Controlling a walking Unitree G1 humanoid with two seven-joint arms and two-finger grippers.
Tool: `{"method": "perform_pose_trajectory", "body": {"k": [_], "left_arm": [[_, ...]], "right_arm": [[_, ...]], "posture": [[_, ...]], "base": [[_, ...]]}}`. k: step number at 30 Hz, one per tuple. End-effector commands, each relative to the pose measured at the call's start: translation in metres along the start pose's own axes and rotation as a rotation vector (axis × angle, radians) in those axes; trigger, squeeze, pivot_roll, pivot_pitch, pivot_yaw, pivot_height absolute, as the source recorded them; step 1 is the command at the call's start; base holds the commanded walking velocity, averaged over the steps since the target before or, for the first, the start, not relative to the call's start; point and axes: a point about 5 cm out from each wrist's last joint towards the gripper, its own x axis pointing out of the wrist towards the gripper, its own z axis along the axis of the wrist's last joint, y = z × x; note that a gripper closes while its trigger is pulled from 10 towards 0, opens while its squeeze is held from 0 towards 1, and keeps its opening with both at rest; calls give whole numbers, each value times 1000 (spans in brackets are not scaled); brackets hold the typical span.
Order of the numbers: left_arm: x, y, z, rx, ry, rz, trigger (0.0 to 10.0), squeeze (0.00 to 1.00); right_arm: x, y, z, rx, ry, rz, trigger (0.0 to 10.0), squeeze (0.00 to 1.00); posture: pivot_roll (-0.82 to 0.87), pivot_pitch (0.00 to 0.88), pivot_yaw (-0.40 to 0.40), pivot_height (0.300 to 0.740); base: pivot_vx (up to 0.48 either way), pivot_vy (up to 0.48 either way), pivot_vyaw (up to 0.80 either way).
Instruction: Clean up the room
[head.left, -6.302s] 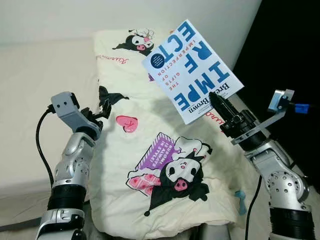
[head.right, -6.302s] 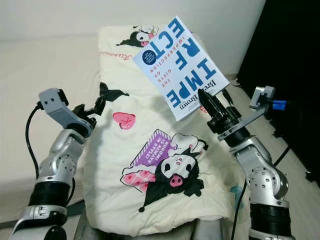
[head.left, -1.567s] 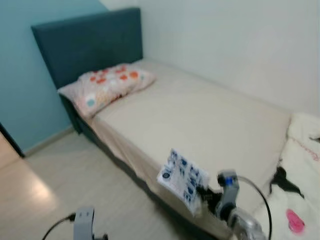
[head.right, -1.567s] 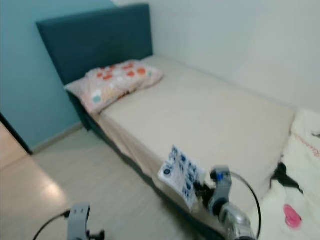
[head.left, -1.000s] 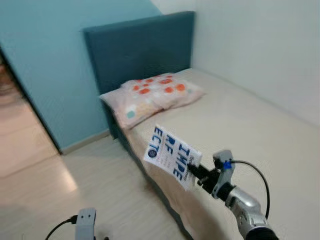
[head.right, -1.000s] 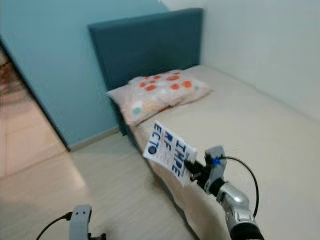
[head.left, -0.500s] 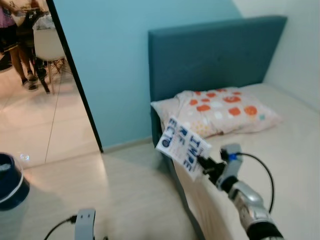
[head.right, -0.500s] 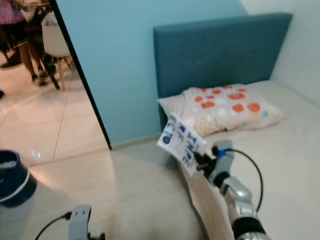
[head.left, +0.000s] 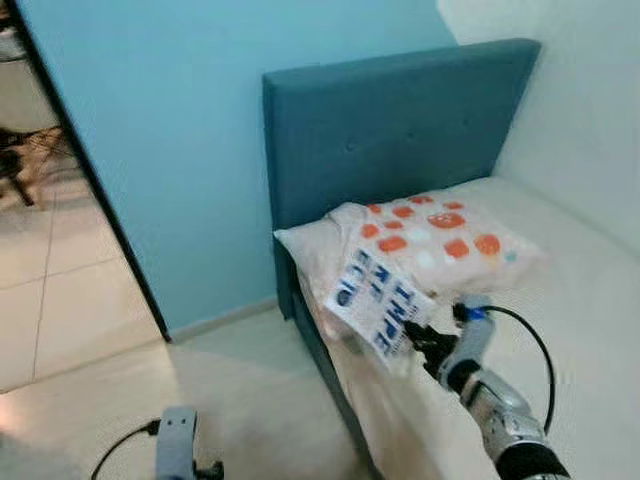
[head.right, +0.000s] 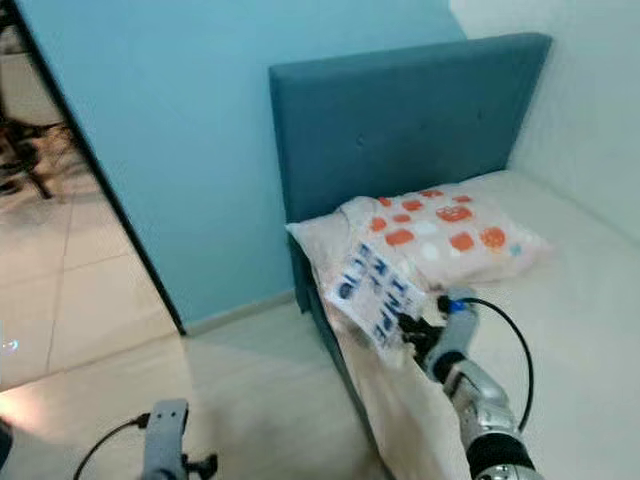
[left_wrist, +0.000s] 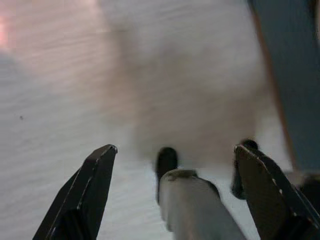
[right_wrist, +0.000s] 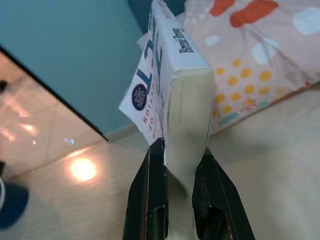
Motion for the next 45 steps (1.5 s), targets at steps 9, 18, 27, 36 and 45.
{"method": "perform_pose_trajectory", "body": {"k": [9,18,27,36,45], "left_arm": [[-3,9,-12,5,44,62,10000,0],[-2,10,-5,1,3,57,10000,0],[-1,16,10,1,-63,66,10000,0],[0,26,83,-44,-345,69,10000,0],[-5,29,121,-92,-486,71,10000,0]], "right_arm": [[-10,-17,-16,270,61,-97,10000,0],[-22,-35,-25,344,103,-213,10000,0],[-29,-40,-32,385,129,-223,10000,0],[-28,-46,-18,420,60,-218,10000,0],[-27,-53,0,394,47,-204,10000,0]], "posture": [[61,61,-5,716],[64,86,-3,716],[67,101,-1,701],[75,118,-1,676],[84,150,7,641]], "base": [[0,-103,0],[0,0,0],[0,0,0],[0,0,0],[0,0,0]]}}
